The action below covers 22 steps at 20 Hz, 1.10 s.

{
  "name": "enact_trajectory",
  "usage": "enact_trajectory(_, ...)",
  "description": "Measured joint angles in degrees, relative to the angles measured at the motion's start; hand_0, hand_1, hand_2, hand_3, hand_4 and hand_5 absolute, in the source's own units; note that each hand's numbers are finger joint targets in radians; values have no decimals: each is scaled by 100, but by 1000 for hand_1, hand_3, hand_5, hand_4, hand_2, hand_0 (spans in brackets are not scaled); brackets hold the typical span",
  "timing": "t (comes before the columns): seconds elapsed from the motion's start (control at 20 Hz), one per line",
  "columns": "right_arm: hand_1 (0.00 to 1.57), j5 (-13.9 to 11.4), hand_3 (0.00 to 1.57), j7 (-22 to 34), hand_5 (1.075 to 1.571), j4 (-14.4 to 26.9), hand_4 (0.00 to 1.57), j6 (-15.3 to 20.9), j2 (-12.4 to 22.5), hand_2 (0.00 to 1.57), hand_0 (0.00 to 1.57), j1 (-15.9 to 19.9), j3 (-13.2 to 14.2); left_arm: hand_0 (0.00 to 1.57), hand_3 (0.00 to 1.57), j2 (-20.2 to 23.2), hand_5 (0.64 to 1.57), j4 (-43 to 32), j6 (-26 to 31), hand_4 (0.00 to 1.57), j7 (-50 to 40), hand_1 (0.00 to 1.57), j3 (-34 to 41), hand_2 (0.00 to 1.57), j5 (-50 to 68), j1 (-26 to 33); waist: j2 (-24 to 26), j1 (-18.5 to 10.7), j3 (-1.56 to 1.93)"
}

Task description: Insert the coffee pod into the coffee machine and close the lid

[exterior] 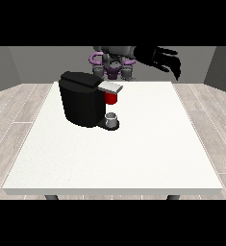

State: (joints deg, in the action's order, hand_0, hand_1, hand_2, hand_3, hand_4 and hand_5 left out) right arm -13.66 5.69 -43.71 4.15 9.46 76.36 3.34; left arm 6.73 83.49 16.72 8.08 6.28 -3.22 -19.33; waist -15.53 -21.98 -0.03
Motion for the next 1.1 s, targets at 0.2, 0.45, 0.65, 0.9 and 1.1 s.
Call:
enact_trajectory(0.2, 0, 77, 0, -107, 1571, 153, 0, 32, 43, 0, 0, 162, 169, 0, 0, 60, 1571, 90, 106, 203, -91, 0, 14, 0, 112, -134, -183, -127, 1)
enact_trajectory(0.45, 0, 76, 0, -186, 1571, 289, 0, 112, -19, 0, 0, 308, 230, 0, 0, 140, 1571, 67, 203, 272, -41, 0, 56, 0, 195, -236, -342, -208, -1)
enact_trajectory(0.65, 0, 158, 0, -330, 1571, 345, 0, 54, -63, 0, 0, 336, 302, 0, 0, 199, 1571, 70, 275, 347, -81, 0, 100, 0, 279, -262, -314, -189, 1)
enact_trajectory(0.9, 0, 232, 0, -774, 1571, 172, 219, -32, -547, 0, 0, 11, 131, 0, 0, 150, 1571, -108, 128, 258, 0, 0, 156, 0, 214, -148, -61, 177, 2)
enact_trajectory(1.1, 0, 491, 0, -1098, 1571, -33, 259, -62, -792, 0, 0, -613, -212, 0, 0, 149, 1571, -371, 167, 266, 40, 0, 176, 0, 211, 95, 390, 390, 1)
